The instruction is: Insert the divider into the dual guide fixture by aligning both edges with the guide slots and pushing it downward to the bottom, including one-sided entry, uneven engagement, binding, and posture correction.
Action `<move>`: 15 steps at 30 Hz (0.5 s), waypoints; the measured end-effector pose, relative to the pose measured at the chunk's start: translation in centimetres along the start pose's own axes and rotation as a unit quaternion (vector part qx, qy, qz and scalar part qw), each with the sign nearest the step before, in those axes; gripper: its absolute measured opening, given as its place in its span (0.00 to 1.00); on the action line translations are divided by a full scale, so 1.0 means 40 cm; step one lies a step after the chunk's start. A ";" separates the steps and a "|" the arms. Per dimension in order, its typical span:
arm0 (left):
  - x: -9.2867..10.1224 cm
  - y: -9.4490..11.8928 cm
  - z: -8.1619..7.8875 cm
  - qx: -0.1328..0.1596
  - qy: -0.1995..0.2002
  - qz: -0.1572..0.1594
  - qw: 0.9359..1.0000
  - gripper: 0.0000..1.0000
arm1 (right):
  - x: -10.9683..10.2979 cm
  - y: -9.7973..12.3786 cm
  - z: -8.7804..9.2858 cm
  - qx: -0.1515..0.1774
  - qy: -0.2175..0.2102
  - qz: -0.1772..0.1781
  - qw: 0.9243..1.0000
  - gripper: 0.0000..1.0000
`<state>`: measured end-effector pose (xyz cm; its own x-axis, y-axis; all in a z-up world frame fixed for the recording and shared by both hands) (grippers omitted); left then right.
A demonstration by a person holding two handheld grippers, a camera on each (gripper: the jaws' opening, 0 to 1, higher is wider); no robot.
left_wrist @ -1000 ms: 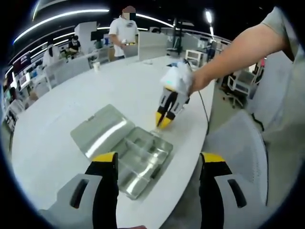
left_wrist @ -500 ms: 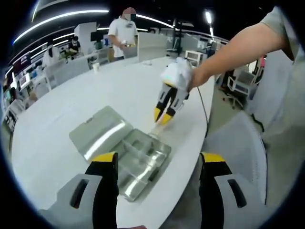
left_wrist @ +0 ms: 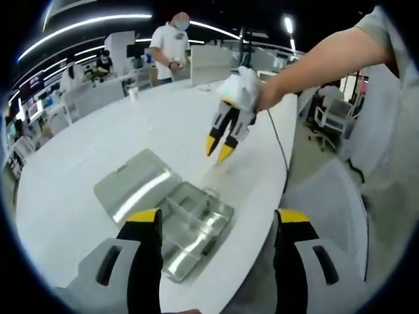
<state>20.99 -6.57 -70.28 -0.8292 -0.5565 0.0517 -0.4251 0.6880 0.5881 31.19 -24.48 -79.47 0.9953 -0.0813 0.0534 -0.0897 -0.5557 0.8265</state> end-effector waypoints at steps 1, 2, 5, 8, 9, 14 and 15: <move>-0.002 -0.002 -0.002 0.001 0.001 0.000 1.000 0.68 | 0.010 0.003 0.001 -0.001 0.002 0.001 1.000 0.12; -0.003 -0.003 -0.003 0.001 0.001 -0.001 1.000 0.68 | 0.016 0.005 -0.001 -0.001 0.003 0.002 1.000 0.12; -0.006 -0.008 -0.006 0.000 0.001 0.000 1.000 0.68 | 0.038 0.017 -0.008 -0.003 0.006 0.002 1.000 0.14; -0.012 -0.012 -0.009 0.001 0.001 0.000 1.000 0.68 | 0.061 0.026 -0.013 -0.005 0.011 0.005 1.000 0.14; -0.013 -0.013 -0.010 0.001 0.001 0.000 1.000 0.68 | 0.068 0.028 -0.015 -0.004 0.012 0.006 1.000 0.14; -0.025 -0.020 -0.017 0.000 -0.003 0.002 1.000 0.68 | 0.112 0.041 -0.025 -0.006 0.016 0.010 1.000 0.16; -0.028 -0.021 -0.017 0.000 -0.003 0.003 1.000 0.68 | 0.119 0.043 -0.026 -0.006 0.016 0.011 1.000 0.16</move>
<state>22.54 -6.86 -70.27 -0.8337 -0.5500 0.0497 -0.4206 0.6907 0.5882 35.82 -24.97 -77.21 0.9937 -0.0672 0.0899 -0.1121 -0.5442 0.8314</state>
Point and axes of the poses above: the point that each gripper's makers call its tool centre point, and the gripper's own axes: y roughly backward along the fingers, x roughly to its right, z roughly out of its underside, the point moved 3 cm from there along y, roughly backward along the fingers, and after that the axes turned 2 degrees about -z, right-handed, at the moved point
